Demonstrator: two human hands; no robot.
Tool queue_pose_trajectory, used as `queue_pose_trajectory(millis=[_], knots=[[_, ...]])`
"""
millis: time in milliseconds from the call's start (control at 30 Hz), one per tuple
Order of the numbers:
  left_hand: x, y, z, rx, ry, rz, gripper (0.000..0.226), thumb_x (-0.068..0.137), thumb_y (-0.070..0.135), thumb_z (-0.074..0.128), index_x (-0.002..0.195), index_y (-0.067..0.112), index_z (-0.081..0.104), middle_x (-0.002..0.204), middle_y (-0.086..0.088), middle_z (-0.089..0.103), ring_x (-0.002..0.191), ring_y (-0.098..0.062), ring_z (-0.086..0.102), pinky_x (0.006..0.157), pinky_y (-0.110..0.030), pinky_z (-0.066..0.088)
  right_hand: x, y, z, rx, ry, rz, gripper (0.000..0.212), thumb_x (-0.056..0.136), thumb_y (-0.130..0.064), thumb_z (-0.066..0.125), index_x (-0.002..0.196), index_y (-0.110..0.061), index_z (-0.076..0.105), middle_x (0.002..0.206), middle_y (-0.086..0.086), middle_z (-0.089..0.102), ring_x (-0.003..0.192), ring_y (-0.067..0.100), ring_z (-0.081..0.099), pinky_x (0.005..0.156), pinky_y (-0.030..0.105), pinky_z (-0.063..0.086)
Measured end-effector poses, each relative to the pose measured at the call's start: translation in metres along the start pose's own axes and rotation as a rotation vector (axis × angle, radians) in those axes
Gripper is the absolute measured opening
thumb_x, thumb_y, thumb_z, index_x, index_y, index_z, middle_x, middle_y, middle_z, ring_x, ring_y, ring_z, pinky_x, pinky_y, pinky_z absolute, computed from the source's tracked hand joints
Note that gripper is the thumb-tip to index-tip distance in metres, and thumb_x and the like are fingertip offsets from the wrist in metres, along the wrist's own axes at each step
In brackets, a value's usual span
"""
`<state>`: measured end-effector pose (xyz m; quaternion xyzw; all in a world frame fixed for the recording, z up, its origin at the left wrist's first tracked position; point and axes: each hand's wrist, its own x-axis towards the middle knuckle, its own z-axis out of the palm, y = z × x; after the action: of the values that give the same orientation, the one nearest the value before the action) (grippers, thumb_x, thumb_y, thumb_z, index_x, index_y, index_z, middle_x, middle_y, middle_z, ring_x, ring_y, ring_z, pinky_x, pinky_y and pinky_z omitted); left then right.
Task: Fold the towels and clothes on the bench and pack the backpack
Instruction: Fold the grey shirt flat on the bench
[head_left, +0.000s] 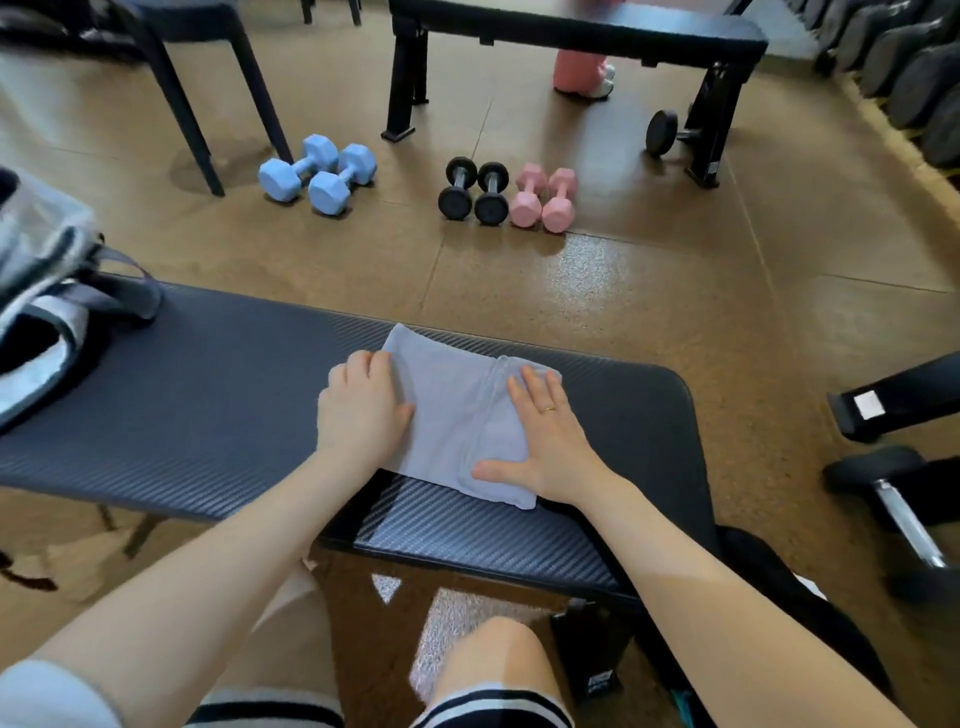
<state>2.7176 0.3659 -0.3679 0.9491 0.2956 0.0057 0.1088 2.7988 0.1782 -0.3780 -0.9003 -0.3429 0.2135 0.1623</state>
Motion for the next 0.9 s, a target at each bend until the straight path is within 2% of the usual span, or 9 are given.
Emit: queue_pose_trajectory(millis=[133, 233, 333, 433, 533, 600, 733, 833, 900], knots=[[0.01, -0.022, -0.012, -0.11, -0.13, -0.184, 0.062, 0.081, 0.045, 0.062, 0.123, 0.007, 0.037, 0.123, -0.011, 0.047, 0.113, -0.033, 0.047, 0.086, -0.042, 0.041, 0.011, -0.024, 0.007, 0.007, 0.002, 0.007, 0.113, 0.073, -0.065, 0.062, 0.15, -0.015, -0.005, 0.157, 0.001, -0.019, 0.141, 0.021, -0.026, 0.117, 0.041, -0.005], [0.021, -0.051, -0.025, -0.224, -0.23, -0.344, 0.053, 0.076, 0.05, 0.063, 0.102, 0.006, 0.047, 0.102, -0.007, 0.055, 0.093, -0.027, 0.054, 0.076, -0.035, 0.043, 0.017, -0.042, 0.015, 0.02, 0.019, 0.008, 0.113, 0.073, -0.064, 0.062, 0.15, -0.014, -0.004, 0.157, 0.002, -0.018, 0.141, 0.022, -0.026, 0.116, 0.041, -0.005], [0.022, -0.072, -0.038, -0.404, -0.259, -0.29, 0.036, 0.073, 0.042, 0.069, 0.08, 0.009, 0.057, 0.077, -0.003, 0.057, 0.067, -0.018, 0.051, 0.056, -0.028, 0.038, 0.021, -0.063, 0.027, 0.02, 0.042, 0.005, 0.113, 0.073, -0.064, 0.062, 0.15, -0.012, -0.003, 0.157, 0.003, -0.017, 0.141, 0.024, -0.025, 0.117, 0.042, -0.005], [0.01, -0.072, -0.055, -0.671, -0.113, -0.072, 0.026, 0.072, 0.025, 0.072, 0.067, 0.01, 0.051, 0.063, 0.003, 0.05, 0.057, -0.013, 0.044, 0.052, -0.027, 0.032, 0.028, -0.087, 0.04, 0.062, 0.063, 0.054, 0.116, 0.074, -0.064, 0.062, 0.148, -0.009, -0.008, 0.156, 0.005, -0.019, 0.14, 0.026, -0.028, 0.117, 0.041, -0.008], [-0.002, -0.07, -0.068, -0.832, -0.046, 0.096, 0.013, 0.073, 0.017, 0.07, 0.077, 0.013, 0.058, 0.069, 0.005, 0.054, 0.063, -0.012, 0.046, 0.06, -0.027, 0.037, 0.037, -0.117, 0.052, 0.143, 0.12, 0.093, 0.121, 0.074, -0.062, 0.064, 0.146, -0.006, -0.015, 0.156, 0.006, -0.021, 0.14, 0.024, -0.028, 0.116, 0.038, -0.011], [-0.011, -0.071, -0.063, -0.797, -0.022, 0.141, 0.011, 0.075, 0.017, 0.068, 0.083, 0.016, 0.061, 0.075, 0.004, 0.06, 0.068, -0.012, 0.052, 0.061, -0.022, 0.039, 0.041, -0.138, 0.063, 0.268, 0.223, 0.103, 0.122, 0.073, -0.055, 0.069, 0.146, -0.005, -0.015, 0.156, 0.008, -0.018, 0.142, 0.022, -0.022, 0.119, 0.039, -0.005], [-0.026, -0.072, -0.031, -0.695, 0.014, 0.202, 0.026, 0.081, 0.025, 0.067, 0.103, 0.013, 0.061, 0.094, -0.003, 0.067, 0.088, -0.018, 0.061, 0.067, -0.023, 0.039, 0.03, -0.152, 0.08, 0.59, 0.449, 0.111, 0.116, 0.074, -0.025, 0.077, 0.147, -0.011, -0.014, 0.155, 0.002, -0.02, 0.145, 0.016, -0.007, 0.118, 0.033, 0.01], [-0.037, -0.085, -0.009, -0.664, -0.047, 0.416, 0.049, 0.085, 0.041, 0.056, 0.123, 0.01, 0.051, 0.118, -0.007, 0.061, 0.113, -0.02, 0.054, 0.082, -0.02, 0.035, 0.009, -0.128, 0.076, 0.452, 0.495, 0.011, 0.111, 0.075, -0.03, 0.075, 0.148, -0.02, -0.008, 0.152, -0.005, -0.02, 0.141, 0.007, -0.011, 0.114, 0.024, 0.006], [-0.043, -0.098, 0.003, -0.625, -0.082, 0.631, 0.063, 0.083, 0.051, 0.043, 0.128, 0.008, 0.04, 0.138, -0.009, 0.044, 0.133, -0.018, 0.035, 0.108, -0.032, 0.025, 0.002, -0.116, 0.066, 0.141, 0.461, -0.161, 0.087, 0.083, -0.041, 0.062, 0.148, -0.027, 0.005, 0.154, -0.004, -0.019, 0.142, 0.011, -0.014, 0.114, 0.031, 0.0]])
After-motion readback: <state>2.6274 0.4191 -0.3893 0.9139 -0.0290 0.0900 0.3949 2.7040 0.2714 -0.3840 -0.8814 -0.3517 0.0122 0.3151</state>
